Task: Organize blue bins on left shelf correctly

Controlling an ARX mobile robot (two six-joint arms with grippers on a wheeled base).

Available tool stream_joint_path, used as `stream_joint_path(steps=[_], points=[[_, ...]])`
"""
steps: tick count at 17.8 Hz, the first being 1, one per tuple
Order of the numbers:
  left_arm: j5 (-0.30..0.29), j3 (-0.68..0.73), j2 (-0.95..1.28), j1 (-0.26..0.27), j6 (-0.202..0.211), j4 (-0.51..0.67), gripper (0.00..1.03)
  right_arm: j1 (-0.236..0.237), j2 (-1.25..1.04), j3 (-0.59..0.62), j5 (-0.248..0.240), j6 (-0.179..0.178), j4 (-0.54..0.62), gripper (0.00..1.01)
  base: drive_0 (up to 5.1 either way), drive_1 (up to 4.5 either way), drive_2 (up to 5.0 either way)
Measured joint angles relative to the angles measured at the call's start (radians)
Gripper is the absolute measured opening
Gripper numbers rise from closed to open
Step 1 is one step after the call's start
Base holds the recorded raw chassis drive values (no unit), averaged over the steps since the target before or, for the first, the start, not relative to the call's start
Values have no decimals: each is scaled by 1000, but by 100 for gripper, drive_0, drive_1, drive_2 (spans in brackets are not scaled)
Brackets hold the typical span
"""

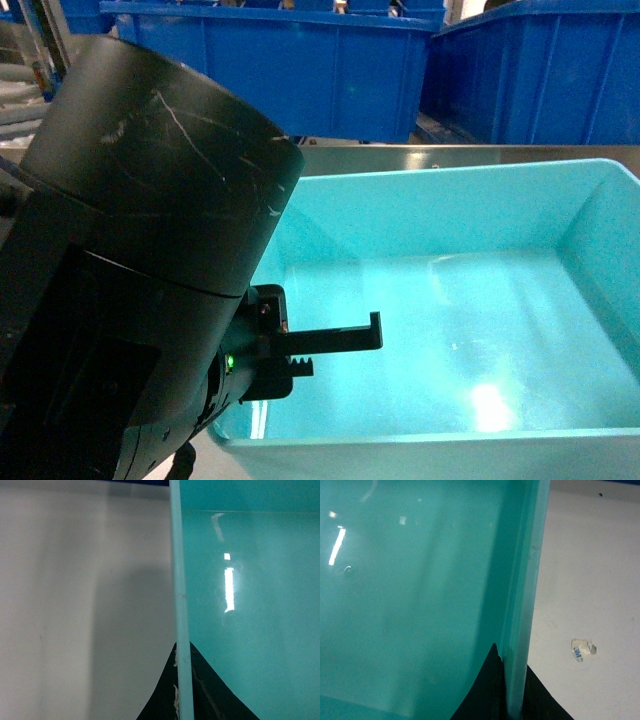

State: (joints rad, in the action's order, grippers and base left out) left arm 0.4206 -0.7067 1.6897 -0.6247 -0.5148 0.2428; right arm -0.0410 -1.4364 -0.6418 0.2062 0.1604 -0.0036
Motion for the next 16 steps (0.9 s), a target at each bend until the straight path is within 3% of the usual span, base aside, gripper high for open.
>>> stream_joint_path(steps=[6, 14, 16], points=[[9, 0, -11, -6, 19, -7, 2, -1, 27, 20, -2, 55, 48, 2, 0, 0, 0], [8, 0, -11, -7, 19, -6, 2, -2, 27, 20, -3, 63, 49, 2, 0, 0, 0], [6, 0, -11, -15, 22, -6, 2, -8, 29, 22, -3, 66, 45, 2, -352, -98, 490]])
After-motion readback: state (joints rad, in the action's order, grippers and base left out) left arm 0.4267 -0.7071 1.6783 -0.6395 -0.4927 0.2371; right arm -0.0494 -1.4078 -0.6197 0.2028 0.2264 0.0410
